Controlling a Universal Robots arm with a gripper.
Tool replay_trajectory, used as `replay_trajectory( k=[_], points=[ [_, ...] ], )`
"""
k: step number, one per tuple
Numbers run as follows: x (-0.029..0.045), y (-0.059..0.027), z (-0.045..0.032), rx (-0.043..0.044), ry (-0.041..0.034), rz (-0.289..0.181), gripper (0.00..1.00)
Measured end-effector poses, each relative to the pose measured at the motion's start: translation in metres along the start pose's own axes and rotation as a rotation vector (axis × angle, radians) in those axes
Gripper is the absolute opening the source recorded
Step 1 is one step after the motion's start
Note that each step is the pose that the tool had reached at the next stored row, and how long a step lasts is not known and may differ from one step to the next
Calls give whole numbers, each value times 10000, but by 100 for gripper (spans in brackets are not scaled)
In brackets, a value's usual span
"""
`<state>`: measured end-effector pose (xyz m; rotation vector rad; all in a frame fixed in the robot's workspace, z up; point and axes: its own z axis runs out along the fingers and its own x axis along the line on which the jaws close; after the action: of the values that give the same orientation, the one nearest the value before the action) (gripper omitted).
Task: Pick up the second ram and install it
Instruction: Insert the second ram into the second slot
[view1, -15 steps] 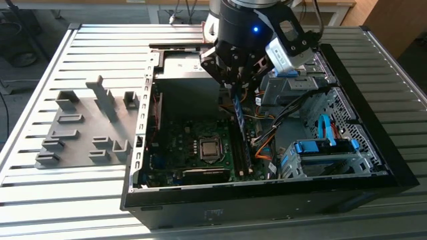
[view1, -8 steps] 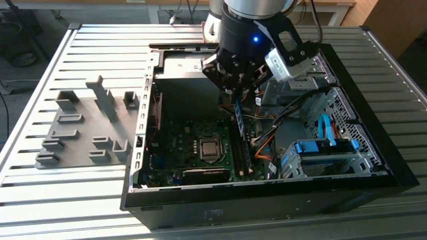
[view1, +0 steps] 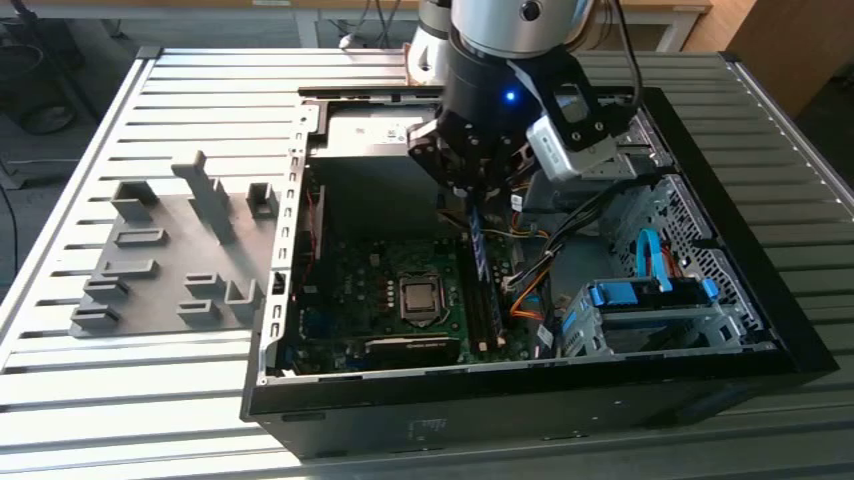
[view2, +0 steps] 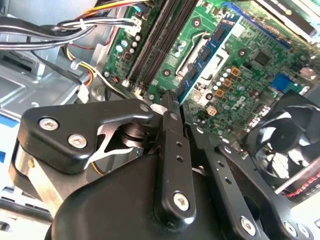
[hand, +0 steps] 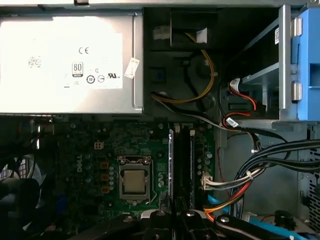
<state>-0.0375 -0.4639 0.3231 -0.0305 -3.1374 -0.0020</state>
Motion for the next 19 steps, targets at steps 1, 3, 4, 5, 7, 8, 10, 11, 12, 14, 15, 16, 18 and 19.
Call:
replay_trajectory(
  k=[1, 3, 4, 5, 7, 8, 10, 11, 12, 14, 15, 16, 18, 19],
  points=[
    [-11, 0, 18, -15, 0, 5, 14],
    [-22, -11, 50, -23, 0, 30, 14],
    [-26, -19, 68, -25, 0, 44, 14],
    [-30, -26, 86, -25, 0, 59, 14],
    [-32, -45, 118, -25, 0, 99, 14],
    [-32, -52, 127, -25, 0, 127, 14],
    [-33, -63, 138, -26, 22, 163, 14],
    [-32, -65, 142, -26, 34, 176, 14],
    [-32, -67, 149, -25, 39, 179, 14],
    [-36, -68, 184, -28, 41, 179, 14],
    [-39, -68, 202, -29, 41, 178, 14],
    [-44, -68, 220, -28, 41, 178, 14],
    [-56, -68, 256, -28, 41, 179, 14],
    [-62, -68, 274, -28, 41, 179, 14]
  ],
)
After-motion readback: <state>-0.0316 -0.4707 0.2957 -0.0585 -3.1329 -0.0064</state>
